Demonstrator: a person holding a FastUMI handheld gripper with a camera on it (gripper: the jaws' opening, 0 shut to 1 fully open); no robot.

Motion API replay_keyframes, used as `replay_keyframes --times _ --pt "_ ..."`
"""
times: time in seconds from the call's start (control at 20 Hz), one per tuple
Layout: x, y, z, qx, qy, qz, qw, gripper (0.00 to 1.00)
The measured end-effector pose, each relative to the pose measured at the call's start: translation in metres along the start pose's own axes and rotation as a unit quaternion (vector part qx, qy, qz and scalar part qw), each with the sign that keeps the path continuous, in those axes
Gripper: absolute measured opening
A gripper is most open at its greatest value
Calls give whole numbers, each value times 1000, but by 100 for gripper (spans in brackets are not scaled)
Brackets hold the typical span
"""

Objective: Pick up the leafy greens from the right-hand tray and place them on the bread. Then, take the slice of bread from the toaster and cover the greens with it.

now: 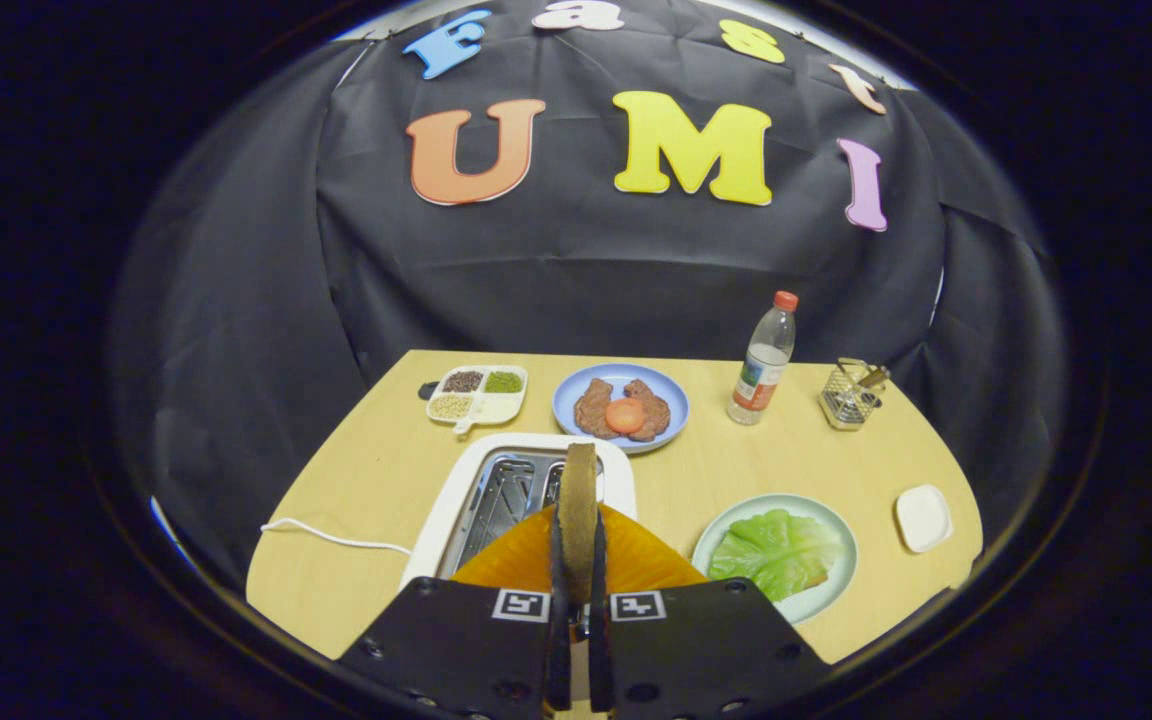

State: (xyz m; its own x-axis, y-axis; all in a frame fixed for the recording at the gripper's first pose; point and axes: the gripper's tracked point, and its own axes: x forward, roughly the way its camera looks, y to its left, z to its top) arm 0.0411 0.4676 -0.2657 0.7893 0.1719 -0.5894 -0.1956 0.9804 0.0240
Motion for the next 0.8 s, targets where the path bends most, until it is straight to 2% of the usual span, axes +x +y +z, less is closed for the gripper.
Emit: replay_keyframes --times 0.25,0.45,0.6,0.8 --pt "-38 -4 49 25 -48 20 998 7" --pt "-77 -28 81 43 -79 38 995 7" --pt "-93 -68 89 39 -98 26 994 7" --pt "-84 -119 72 31 -96 -2 995 7"
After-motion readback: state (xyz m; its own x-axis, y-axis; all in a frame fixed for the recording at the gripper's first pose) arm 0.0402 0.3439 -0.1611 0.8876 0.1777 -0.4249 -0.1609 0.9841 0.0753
